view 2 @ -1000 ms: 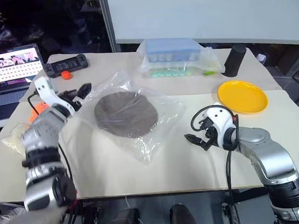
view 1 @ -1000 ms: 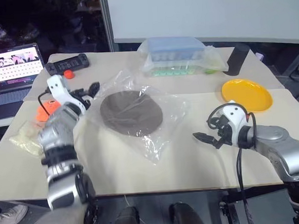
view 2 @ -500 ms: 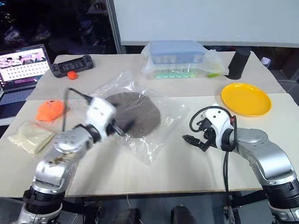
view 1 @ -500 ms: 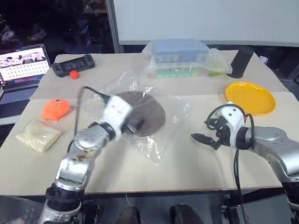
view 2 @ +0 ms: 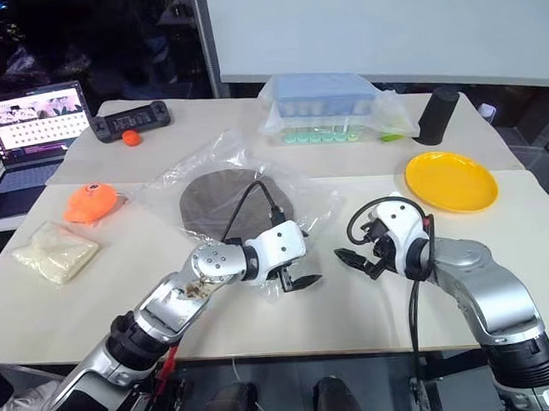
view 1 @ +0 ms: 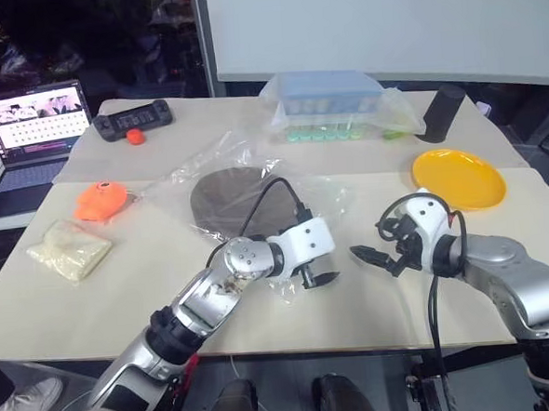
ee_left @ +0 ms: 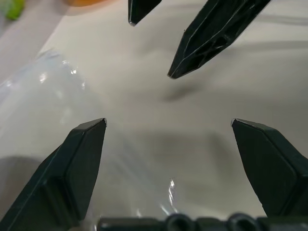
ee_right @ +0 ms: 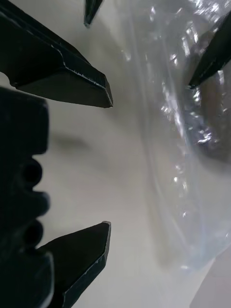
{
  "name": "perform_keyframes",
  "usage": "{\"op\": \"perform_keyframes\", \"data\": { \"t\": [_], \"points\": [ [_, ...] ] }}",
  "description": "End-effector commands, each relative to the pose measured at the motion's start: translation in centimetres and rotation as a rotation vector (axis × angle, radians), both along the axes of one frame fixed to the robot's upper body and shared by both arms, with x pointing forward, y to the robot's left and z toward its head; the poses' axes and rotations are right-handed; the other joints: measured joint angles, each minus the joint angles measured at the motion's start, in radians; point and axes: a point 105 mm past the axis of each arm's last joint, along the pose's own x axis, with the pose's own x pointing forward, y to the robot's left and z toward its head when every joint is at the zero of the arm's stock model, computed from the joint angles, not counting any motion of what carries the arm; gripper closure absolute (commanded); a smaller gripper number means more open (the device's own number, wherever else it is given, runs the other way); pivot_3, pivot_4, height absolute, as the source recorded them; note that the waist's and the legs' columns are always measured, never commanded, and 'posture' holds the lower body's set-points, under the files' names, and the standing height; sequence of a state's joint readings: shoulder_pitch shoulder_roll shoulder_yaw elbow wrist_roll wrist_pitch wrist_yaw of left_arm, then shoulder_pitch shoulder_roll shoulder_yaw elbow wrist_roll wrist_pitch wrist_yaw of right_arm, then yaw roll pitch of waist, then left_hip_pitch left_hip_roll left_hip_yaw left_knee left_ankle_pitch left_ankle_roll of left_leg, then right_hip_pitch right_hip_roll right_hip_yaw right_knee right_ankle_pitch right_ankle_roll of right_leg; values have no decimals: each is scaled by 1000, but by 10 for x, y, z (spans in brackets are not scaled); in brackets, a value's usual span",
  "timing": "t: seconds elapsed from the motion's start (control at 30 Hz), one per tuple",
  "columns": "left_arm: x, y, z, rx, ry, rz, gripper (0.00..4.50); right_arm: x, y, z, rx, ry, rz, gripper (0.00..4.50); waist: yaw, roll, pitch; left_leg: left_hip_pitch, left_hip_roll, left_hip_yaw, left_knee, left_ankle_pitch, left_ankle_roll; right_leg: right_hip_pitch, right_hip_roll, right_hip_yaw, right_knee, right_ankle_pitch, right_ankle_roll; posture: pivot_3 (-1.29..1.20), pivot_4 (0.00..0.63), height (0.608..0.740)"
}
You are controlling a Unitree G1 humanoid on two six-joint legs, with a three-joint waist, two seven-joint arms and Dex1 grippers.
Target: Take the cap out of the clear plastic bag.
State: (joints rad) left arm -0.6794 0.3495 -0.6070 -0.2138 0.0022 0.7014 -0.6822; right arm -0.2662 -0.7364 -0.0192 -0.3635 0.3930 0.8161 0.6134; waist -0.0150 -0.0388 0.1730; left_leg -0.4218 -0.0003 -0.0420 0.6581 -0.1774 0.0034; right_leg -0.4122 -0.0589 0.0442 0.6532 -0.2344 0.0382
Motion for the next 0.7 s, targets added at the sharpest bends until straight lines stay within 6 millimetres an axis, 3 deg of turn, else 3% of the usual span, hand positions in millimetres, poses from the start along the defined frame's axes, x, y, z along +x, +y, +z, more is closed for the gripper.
{"op": "perform_keyframes", "data": {
  "t": [0.03,0.2,0.33,0.43,0.7],
  "points": [
    [5,1,-2,72,-41,23,23,-1,-2,13,-6,-55,-12,0,-1,0,0,0,0,0,0,0,0,0,0,0,0,0,0,0,150,740],
    [22,23,-11,258,-226,52,23,-1,-3,12,-11,-51,-20,0,-2,0,0,0,0,0,0,0,0,0,0,0,0,0,0,0,150,740],
    [51,42,9,378,-547,111,23,0,-1,12,-10,-51,-14,0,3,0,0,0,0,0,0,0,0,1,0,0,-2,0,0,0,150,740],
    [60,49,22,403,-680,138,23,1,0,12,-11,-50,-7,0,2,0,0,0,0,-1,-1,0,0,1,0,-1,-4,0,1,0,150,740],
    [72,80,35,471,-805,234,23,3,1,13,-13,-52,10,0,1,0,0,-1,-1,-1,-5,0,0,-1,-1,0,-6,3,-3,0,150,740]
  ]
}}
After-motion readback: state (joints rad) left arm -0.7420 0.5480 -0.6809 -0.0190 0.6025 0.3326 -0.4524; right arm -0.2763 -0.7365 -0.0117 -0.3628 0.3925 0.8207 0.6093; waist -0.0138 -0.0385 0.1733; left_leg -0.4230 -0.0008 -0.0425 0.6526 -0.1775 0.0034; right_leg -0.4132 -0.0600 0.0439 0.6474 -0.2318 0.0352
